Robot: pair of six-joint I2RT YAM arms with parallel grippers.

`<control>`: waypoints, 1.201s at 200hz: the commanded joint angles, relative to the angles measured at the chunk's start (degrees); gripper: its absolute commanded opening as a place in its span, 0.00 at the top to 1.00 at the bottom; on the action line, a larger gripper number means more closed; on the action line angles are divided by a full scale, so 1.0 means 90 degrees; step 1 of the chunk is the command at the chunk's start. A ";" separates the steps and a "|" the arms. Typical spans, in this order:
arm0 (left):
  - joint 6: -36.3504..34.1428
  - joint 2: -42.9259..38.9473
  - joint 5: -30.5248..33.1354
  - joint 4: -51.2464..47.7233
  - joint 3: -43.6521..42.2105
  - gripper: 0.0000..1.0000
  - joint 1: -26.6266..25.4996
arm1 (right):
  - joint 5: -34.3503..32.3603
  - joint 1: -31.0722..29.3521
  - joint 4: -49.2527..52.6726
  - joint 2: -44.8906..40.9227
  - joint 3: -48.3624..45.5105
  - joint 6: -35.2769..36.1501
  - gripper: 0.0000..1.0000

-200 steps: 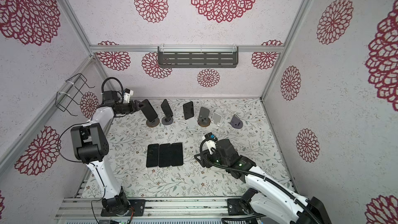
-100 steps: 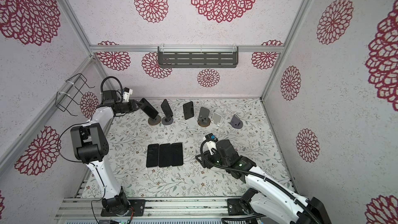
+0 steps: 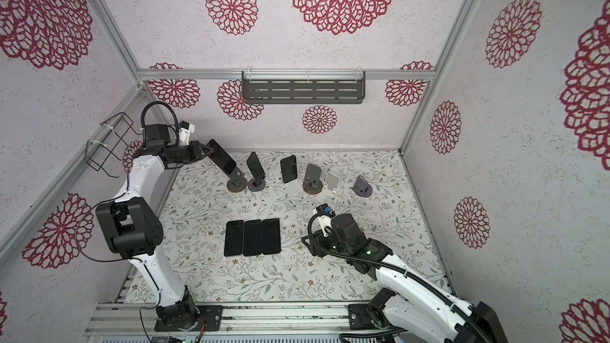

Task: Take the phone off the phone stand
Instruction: 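Lift the black phone off the stand with the left gripper toward the right gripper, then grasp the black phone with the right gripper while the left gripper opens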

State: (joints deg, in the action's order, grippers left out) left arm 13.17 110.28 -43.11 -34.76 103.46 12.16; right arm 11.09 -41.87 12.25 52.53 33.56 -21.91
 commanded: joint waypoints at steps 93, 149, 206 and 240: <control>-0.0335 -0.2575 -0.0503 -0.2402 -0.2235 1.00 -0.1580 | -0.0203 0.0003 0.1535 0.1526 0.2038 0.0528 0.32; 0.0124 -0.1738 -0.1293 -0.1580 -0.2668 1.00 -0.3038 | -0.0380 -0.0192 0.1696 0.2231 0.2970 0.0369 0.18; 0.0850 -0.1255 -0.1918 -0.0660 -0.2760 1.00 -0.3158 | -0.0867 -0.0693 0.1377 0.3148 0.3646 -0.0349 0.04; 0.0965 -0.1220 -0.2025 -0.0377 -0.3106 1.00 -0.3176 | -0.0861 -0.0923 0.1208 0.3753 0.4076 -0.0198 0.03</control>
State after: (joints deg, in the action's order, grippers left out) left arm 20.38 100.25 -56.88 -41.85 76.82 -16.45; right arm 4.62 -48.97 25.26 84.27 66.96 -23.18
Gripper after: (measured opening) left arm 0.113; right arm 0.971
